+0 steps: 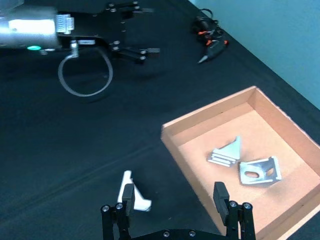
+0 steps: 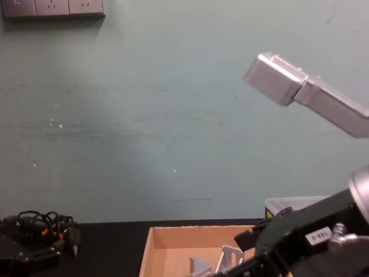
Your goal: Use one hand to pick up the angle iron from the table and place it into the box.
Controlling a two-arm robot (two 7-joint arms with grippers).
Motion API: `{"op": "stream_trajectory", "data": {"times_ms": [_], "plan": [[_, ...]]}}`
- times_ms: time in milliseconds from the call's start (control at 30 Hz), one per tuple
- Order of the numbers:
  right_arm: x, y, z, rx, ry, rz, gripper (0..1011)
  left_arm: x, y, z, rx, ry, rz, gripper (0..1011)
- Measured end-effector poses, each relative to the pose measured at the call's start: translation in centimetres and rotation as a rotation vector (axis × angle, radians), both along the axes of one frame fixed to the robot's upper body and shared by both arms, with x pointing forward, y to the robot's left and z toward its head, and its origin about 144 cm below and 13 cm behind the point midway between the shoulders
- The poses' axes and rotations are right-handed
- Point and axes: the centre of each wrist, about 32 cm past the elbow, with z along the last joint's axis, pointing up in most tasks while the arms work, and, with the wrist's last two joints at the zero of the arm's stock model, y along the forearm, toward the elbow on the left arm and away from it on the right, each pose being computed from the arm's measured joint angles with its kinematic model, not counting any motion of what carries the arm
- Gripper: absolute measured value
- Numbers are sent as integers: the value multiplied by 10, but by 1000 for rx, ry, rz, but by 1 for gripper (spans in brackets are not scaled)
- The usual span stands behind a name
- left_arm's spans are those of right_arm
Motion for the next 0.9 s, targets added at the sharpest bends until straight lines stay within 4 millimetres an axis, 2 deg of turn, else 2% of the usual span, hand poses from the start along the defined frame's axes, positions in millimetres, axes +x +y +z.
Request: {"op": "stream_trajectory", "data": {"times_ms": [267,900], "plan": [[-14,4,-8,-32,37,92,1003,0,0,0,0,0,0,1011],[-11,19,-27,-57,86,123,1003,0,0,0,0,0,0,1011]]}}
